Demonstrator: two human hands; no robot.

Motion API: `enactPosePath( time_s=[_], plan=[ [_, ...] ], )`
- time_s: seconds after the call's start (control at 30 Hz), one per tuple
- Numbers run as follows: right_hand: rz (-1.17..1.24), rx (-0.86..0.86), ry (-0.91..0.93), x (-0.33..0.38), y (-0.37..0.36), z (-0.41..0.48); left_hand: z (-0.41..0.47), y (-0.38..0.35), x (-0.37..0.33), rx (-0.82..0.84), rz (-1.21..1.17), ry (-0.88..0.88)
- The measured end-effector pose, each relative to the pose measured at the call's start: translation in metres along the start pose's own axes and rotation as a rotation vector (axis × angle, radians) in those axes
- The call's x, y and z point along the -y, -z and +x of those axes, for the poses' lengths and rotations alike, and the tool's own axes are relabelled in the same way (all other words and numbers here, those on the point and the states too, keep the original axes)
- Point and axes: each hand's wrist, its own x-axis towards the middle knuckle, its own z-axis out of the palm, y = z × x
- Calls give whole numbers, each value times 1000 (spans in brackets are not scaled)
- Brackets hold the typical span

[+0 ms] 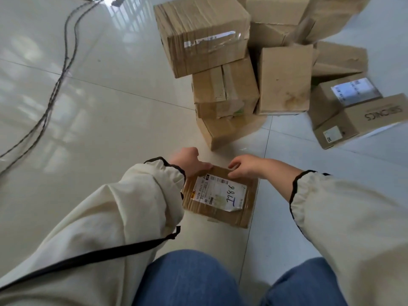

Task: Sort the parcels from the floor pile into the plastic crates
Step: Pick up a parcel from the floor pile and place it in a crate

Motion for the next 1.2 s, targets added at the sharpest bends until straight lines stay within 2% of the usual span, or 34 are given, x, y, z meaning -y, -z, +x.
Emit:
enactPosePath(
  time_s=[0.07, 0.13, 0.3, 0.43, 0.5, 0.57, 0.6, 0.63, 0.7, 0.77, 0.9, 0.97, 1.1, 1.2],
  plan=[
    [9, -5, 7, -3, 3, 2, 4, 2, -2, 36, -38, 81],
    [16, -24, 0, -7, 4, 0, 7, 2, -7, 50, -43, 83],
    [17, 46, -122, -30, 7, -15, 6, -6, -36, -31, -107, -103],
    [155, 164, -217, -51, 17, -26, 5, -8, -48, 30, -366, -184],
    [221, 188, -225, -57, 20, -27, 0, -9, -36, -82, -435, -161],
    [295, 203, -219, -60, 22, -28, -7, -14, -17, -191, -359, -43],
    [333, 209, -211, -59, 24, -27, -12, -19, -9, -169, -354, 54],
    [373, 212, -200, -58, 26, -27, -17, -25, -2, -76, -421, 173],
    [433, 208, -189, -53, 28, -25, -27, -35, -2, 220, -711, 347],
    [451, 224, -201, -48, 25, -23, -32, -41, -10, 359, -847, 347],
    [501, 308, -274, -42, 20, -24, -24, -49, -22, 213, -753, 171],
    [527, 319, -299, -43, 22, -26, -22, -49, -23, 211, -732, 124],
    [633, 170, -246, -53, 27, -19, -25, -48, -20, 290, -779, 133],
    [697, 143, -220, -57, 26, -13, -24, -51, -21, 263, -789, 133]
  ],
)
